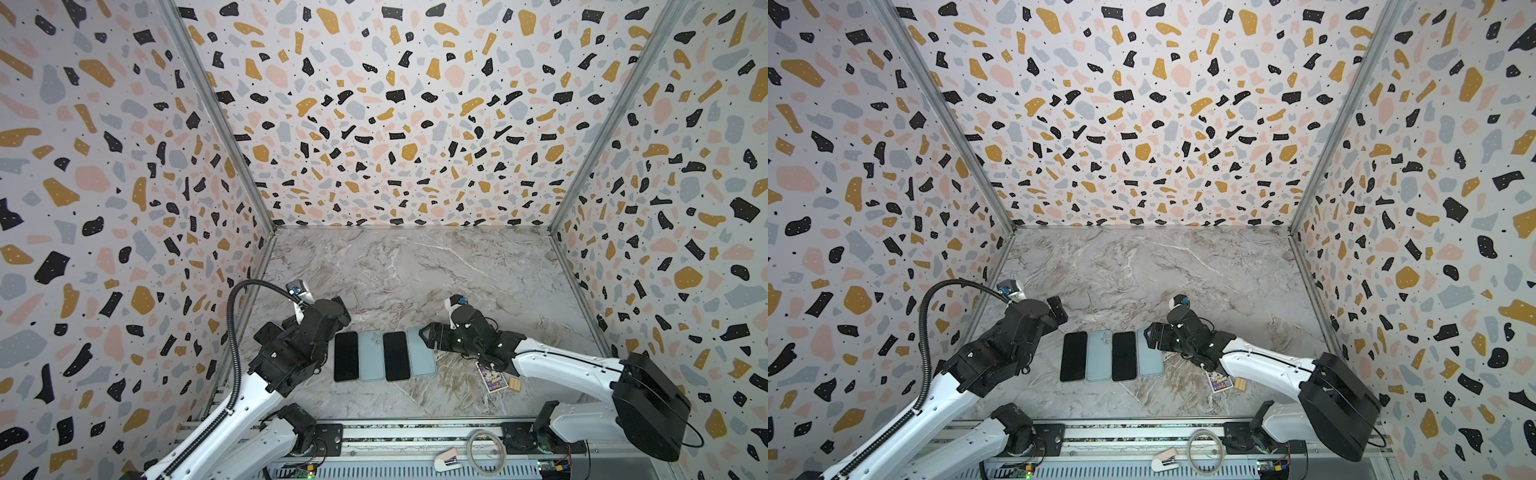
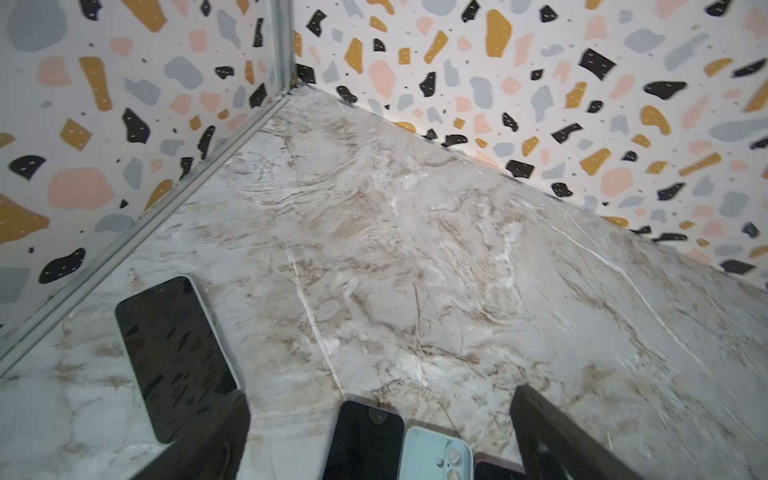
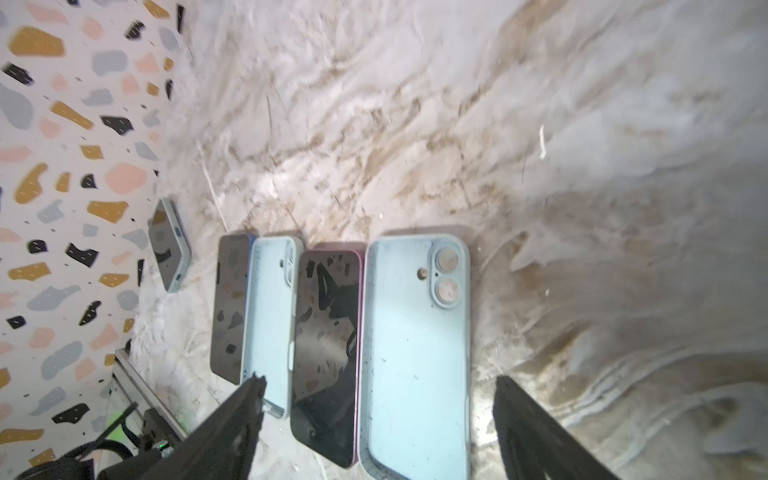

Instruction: Take the phone out of the phone case

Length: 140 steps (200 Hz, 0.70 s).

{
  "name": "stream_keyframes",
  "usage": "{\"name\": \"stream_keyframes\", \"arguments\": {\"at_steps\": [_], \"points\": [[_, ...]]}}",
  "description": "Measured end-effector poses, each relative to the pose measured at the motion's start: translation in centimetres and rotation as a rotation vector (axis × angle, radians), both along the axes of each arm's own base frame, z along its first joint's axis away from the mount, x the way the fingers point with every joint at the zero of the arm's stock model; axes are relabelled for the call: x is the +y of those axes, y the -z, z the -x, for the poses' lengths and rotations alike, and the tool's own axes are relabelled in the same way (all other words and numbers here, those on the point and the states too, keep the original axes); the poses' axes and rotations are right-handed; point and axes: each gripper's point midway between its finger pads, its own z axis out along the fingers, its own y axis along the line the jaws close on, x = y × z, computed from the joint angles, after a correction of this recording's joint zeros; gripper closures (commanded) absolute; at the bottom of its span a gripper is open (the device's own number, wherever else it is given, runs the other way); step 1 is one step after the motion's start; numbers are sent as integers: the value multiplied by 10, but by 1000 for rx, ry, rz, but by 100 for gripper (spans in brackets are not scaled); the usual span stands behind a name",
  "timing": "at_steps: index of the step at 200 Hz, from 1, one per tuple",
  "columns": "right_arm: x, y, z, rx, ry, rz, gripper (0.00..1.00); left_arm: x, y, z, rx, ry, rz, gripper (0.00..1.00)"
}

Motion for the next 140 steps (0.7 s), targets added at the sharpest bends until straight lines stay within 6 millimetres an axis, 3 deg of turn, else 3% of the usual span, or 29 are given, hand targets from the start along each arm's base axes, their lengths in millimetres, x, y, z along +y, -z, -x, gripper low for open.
{"name": "stream_keyframes", "arguments": {"at_steps": [29, 52, 92, 140], "points": [[-10, -44, -5, -96, 0, -29, 7, 37, 22, -11, 97, -229, 17, 1], [-16, -64, -4, -138, -12, -36, 6, 58, 42, -21, 208, -391, 31, 0], [-26, -64, 4, -133, -28, -3, 5, 91, 95, -12, 401, -594, 97, 0], [-37, -68, 16, -138, -33, -13, 3, 124, 120, 3, 470, -732, 214, 0]]}}
